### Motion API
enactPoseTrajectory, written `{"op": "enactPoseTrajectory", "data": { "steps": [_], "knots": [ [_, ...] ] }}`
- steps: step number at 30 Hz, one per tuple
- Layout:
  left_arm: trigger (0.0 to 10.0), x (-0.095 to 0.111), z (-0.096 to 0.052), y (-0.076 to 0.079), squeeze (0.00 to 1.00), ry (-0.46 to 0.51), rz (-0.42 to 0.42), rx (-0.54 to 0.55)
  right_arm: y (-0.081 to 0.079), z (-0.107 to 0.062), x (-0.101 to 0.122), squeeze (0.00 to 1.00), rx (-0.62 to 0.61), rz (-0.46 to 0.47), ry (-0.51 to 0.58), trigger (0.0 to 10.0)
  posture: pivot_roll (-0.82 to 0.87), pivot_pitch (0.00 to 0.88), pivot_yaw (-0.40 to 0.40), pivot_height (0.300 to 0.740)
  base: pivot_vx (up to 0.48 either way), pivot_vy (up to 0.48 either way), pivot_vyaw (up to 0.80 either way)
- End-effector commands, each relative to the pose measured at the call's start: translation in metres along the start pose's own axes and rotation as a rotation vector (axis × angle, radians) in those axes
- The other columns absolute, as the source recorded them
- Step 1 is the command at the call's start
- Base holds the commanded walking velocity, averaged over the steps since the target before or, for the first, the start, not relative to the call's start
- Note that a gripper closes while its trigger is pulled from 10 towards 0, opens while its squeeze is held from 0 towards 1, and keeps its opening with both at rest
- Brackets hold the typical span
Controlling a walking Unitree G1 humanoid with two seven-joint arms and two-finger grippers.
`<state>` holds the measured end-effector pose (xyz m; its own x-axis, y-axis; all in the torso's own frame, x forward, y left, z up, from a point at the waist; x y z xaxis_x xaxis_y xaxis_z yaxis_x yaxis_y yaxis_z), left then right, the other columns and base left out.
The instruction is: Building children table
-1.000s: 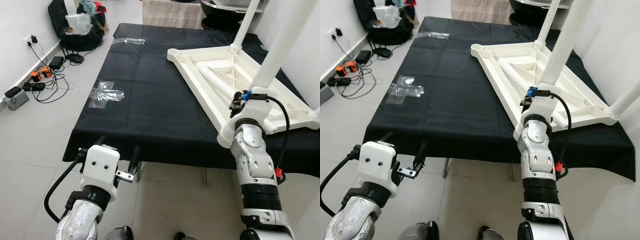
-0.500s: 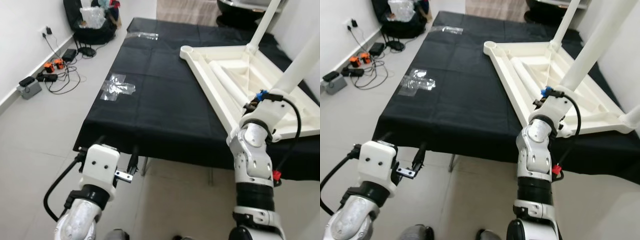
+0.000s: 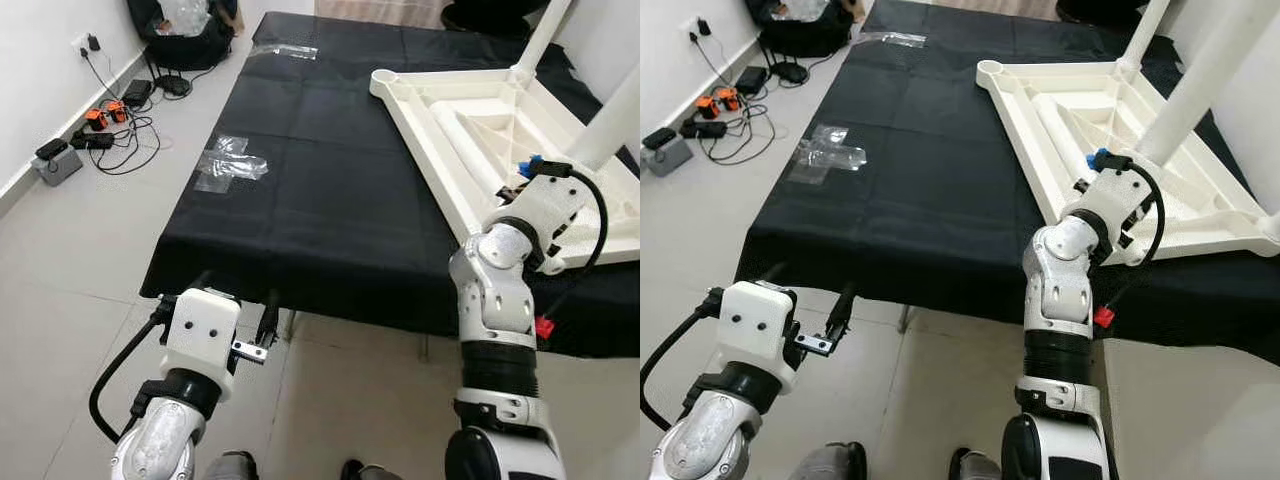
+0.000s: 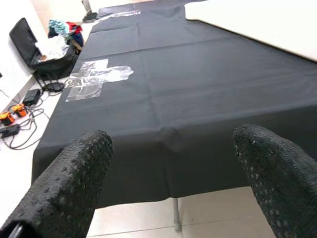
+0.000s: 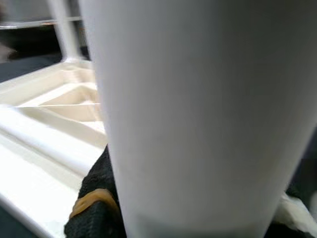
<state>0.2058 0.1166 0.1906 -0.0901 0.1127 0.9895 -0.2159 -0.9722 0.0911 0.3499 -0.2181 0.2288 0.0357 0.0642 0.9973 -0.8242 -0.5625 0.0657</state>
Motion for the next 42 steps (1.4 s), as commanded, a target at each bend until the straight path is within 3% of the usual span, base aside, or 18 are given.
{"op": "enactPoseTrajectory", "data": {
  "steps": [1,9,11,12,13,17,22,34,35,37,38,40,41,42],
  "knots": [
    [10.0,-0.004,-0.001,-0.001,0.00,-0.021,-0.001,0.003,0.008,0.003,-0.055,0.00,-0.051,-0.159,-0.229,10.0,0.09,0.217,-0.063,0.740,0.000,0.000,0.00],
    [10.0,-0.004,-0.001,0.000,0.00,-0.020,-0.002,0.003,0.004,-0.004,-0.055,0.00,-0.093,-0.155,-0.244,10.0,0.09,0.215,-0.065,0.740,0.000,0.000,0.00],
    [10.0,-0.010,-0.002,0.014,0.00,-0.074,-0.087,-0.104,0.002,-0.007,-0.050,0.00,-0.113,-0.159,-0.219,10.0,0.09,0.212,-0.065,0.740,0.000,0.000,0.00],
    [10.0,-0.010,-0.002,0.014,0.00,-0.074,-0.087,-0.104,0.002,-0.007,-0.050,0.00,-0.113,-0.159,-0.219,10.0,0.09,0.212,-0.065,0.740,0.000,0.000,0.00],
    [10.0,-0.015,-0.006,0.030,0.00,-0.136,-0.166,-0.226,0.002,-0.008,-0.048,0.00,-0.130,-0.158,-0.208,10.0,0.09,0.212,-0.065,0.740,0.000,0.000,0.00],
    [10.0,-0.019,-0.019,0.050,0.00,-0.188,-0.203,-0.394,-0.001,-0.013,-0.046,0.00,-0.134,-0.176,-0.211,10.0,0.09,0.205,-0.063,0.740,0.000,0.000,0.00],
    [10.0,-0.023,-0.028,0.065,0.00,-0.234,-0.249,-0.503,-0.005,-0.017,-0.045,0.00,-0.123,-0.167,-0.217,10.0,0.09,0.202,-0.062,0.740,0.000,0.000,0.00],
    [10.0,-0.023,-0.029,0.065,0.00,-0.242,-0.248,-0.516,-0.008,-0.018,-0.043,0.00,-0.101,-0.151,-0.210,10.0,0.09,0.196,-0.065,0.740,0.000,0.000,0.00],
    [10.0,-0.023,-0.029,0.065,0.00,-0.237,-0.244,-0.509,-0.009,-0.018,-0.043,0.80,-0.093,-0.135,-0.211,10.0,0.09,0.196,-0.065,0.740,0.000,0.000,0.00],
    [10.0,-0.023,-0.029,0.065,0.00,-0.236,-0.239,-0.509,-0.009,-0.018,-0.042,0.80,-0.091,-0.129,-0.211,10.0,0.09,0.196,-0.065,0.740,0.000,0.000,0.00],
    [10.0,-0.023,-0.029,0.065,0.00,-0.236,-0.240,-0.508,-0.010,-0.019,-0.042,1.00,-0.084,-0.122,-0.209,10.0,0.09,0.196,-0.065,0.740,0.000,0.000,0.00],
    [10.0,-0.023,-0.029,0.064,0.00,-0.236,-0.238,-0.506,-0.010,-0.019,-0.042,1.00,-0.084,-0.125,-0.204,10.0,0.09,0.196,-0.065,0.740,0.000,0.000,0.00],
    [10.0,-0.024,-0.029,0.063,0.00,-0.237,-0.233,-0.499,-0.010,-0.019,-0.041,0.00,-0.084,-0.130,-0.197,10.0,0.09,0.196,-0.065,0.740,0.000,0.000,0.00],
    [10.0,-0.024,-0.029,0.063,0.00,-0.237,-0.233,-0.499,-0.010,-0.019,-0.041,0.00,-0.084,-0.130,-0.197,10.0,0.09,0.196,-0.065,0.740,0.000,0.000,0.00]
  ]
}}
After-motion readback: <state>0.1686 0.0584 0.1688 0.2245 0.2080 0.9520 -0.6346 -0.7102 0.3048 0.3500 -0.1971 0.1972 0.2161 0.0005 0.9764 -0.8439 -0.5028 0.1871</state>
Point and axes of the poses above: a point about 5 cm out from each wrist's last joint towards the gripper, its own z axis pointing out of the wrist towards the gripper, its own x axis along the axis of the wrist's last joint, y = z × x, the point moved 2 cm from there along z, pointing out of the wrist towards the gripper, and after that the axes turned 15 degrees about -z, right-handed, at the moved point
